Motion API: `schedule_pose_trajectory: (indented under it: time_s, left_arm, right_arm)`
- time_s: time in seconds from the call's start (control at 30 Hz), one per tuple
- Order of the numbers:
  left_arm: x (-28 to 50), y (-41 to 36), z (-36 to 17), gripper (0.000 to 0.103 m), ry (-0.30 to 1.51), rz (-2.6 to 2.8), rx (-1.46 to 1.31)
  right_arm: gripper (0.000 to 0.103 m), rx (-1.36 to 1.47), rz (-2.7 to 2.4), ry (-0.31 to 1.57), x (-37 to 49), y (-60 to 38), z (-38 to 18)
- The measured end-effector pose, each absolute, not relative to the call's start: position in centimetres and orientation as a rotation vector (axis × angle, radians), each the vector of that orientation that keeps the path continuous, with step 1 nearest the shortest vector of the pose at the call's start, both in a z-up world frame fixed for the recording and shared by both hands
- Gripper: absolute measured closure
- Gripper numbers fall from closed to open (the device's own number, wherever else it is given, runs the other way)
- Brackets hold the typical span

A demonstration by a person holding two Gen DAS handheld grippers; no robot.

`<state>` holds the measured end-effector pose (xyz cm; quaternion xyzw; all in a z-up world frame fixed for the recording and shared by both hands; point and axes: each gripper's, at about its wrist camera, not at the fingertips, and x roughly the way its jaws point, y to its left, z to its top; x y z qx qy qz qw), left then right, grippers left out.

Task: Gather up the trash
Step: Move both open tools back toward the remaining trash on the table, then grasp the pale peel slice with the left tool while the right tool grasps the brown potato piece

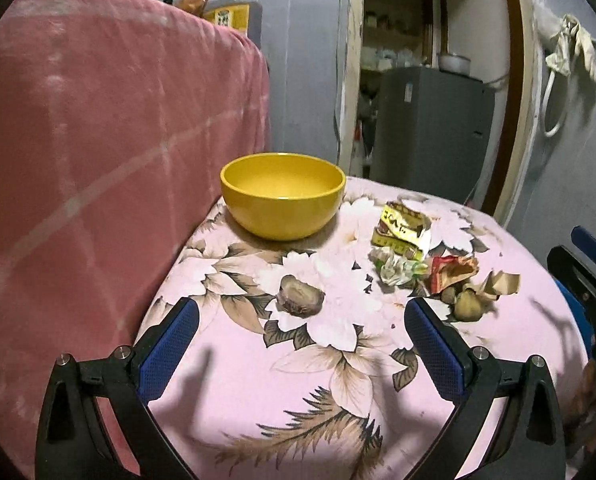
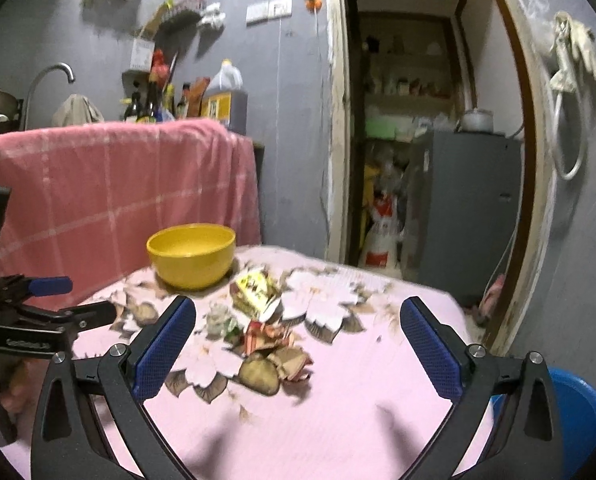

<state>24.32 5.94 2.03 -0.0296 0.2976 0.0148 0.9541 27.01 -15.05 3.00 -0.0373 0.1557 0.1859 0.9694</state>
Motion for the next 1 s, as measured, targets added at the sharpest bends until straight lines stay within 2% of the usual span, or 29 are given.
schedule_pose_trajectory:
  time_s: [0.03,0.17,0.3,0.57,0.73,0.83,1.0]
  left_arm:
    - [24.5,5.9,2.0,0.002,0.609,0.03,-0.058]
    - [25.4,5.9,1.8,0.003,0.636,0.021,-0.049]
    - [26.5,6.4,1.3,0.005,0.675,0.012,-0.069]
    - [28.6,6.9,0.2,0.019,0.772,0.0,-0.11]
    - [29.9,6.9,-0.1,0.025,0.821,0.033,-0.069]
    - [30.5,7.3,-0.5,0.034,0.848,0.044,-0.065]
    - [31.1,7.6,-0.6,0.048,0.845,0.038,-0.061]
  right_arm:
    - [0.003,-0.072,0.384,0.335,27.3,-15.0,2.9]
    - [0.024,-0.043,0.424,0.45,28.4,-15.1,2.2]
    - [0.038,0.003,0.469,0.601,29.7,-14.8,1.1]
    - [0.048,-0.033,0.503,0.781,31.3,-13.2,-1.1]
    - [0.049,-0.095,0.488,0.869,33.0,-11.8,-2.6]
    - [0.049,-0.119,0.483,0.877,33.8,-11.2,-2.8]
    - [0.062,-0.131,0.485,0.884,34.2,-10.9,-2.9]
